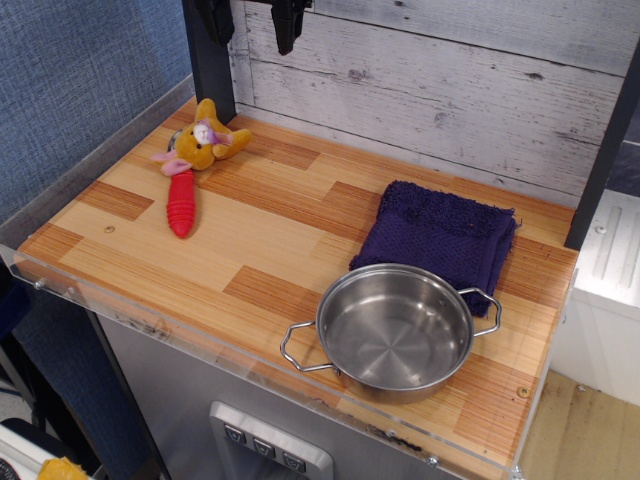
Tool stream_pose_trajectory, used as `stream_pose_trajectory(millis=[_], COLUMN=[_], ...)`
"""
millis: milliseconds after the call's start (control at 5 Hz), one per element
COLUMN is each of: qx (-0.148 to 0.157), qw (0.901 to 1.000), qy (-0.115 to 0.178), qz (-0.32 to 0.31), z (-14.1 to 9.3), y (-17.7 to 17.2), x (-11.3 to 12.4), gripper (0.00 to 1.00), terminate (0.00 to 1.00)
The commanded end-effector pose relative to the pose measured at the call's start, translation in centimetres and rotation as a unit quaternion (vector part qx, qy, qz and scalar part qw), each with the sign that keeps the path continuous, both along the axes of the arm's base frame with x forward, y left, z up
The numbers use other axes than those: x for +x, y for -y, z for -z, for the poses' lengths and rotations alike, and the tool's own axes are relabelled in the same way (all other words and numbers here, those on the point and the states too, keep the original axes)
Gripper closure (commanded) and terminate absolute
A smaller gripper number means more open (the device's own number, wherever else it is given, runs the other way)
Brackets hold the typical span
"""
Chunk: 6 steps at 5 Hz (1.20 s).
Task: Place the blue cloth at the left of the steel pan
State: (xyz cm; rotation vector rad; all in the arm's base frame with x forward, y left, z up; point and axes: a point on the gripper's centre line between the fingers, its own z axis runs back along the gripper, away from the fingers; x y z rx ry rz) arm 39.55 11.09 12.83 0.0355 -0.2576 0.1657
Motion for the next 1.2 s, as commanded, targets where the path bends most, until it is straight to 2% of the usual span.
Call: stream_pose_trajectory(millis=[0, 200, 400, 600, 1000], qx=[0.000, 0.005, -0.008, -0.018, -0.007], qw=[1.0000, 0.9989, 0.9972, 0.9935, 0.9809], qy=[0.000, 0.008, 0.000, -0.014, -0.038], qz=[0.000, 0.046, 0.075, 0.111, 0.191], z=[0.0, 0.2, 0.7, 1.4, 3.3], y=[0.0, 2.3, 4.3, 6.3, 11.0], x=[0.0, 0.5, 0.4, -0.9, -5.4], gripper=[0.00, 0.00, 0.00, 0.00, 0.00], terminate=[0.00, 0.00, 0.00, 0.00, 0.00])
